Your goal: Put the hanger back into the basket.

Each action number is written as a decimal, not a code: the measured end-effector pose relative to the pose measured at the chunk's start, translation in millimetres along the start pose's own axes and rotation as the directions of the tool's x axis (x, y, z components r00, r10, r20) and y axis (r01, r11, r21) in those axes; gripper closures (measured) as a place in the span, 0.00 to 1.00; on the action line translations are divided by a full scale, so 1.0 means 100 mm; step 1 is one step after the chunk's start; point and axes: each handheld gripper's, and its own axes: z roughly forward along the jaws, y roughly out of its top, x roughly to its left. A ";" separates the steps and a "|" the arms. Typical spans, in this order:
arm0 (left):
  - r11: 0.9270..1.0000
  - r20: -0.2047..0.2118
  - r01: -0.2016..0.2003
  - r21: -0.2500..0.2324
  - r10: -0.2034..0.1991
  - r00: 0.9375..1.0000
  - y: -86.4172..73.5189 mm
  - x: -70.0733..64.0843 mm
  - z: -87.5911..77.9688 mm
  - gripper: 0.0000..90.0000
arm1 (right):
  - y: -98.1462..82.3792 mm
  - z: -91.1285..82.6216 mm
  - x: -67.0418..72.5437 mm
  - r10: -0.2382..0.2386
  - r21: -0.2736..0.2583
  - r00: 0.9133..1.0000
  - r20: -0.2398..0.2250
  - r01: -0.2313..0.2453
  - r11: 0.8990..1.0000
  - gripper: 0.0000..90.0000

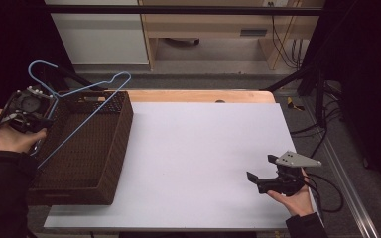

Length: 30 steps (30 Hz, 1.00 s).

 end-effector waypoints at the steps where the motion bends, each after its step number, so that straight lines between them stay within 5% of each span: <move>1: 1.000 -0.002 0.005 0.006 -0.005 1.000 -0.02 0.02 0.02 0.97 | 0.00 0.00 0.00 0.000 0.000 1.000 -0.001 0.000 1.000 0.05; 16: 0.995 -0.010 0.052 0.081 -0.051 0.999 -0.33 0.19 0.38 0.97 | 0.00 0.03 0.01 -0.004 0.007 1.000 -0.004 0.004 1.000 0.05; 30: 0.990 0.036 0.015 0.139 -0.020 0.999 -0.46 -0.05 0.85 0.96 | 0.00 0.02 0.01 -0.004 0.003 1.000 -0.003 0.004 1.000 0.05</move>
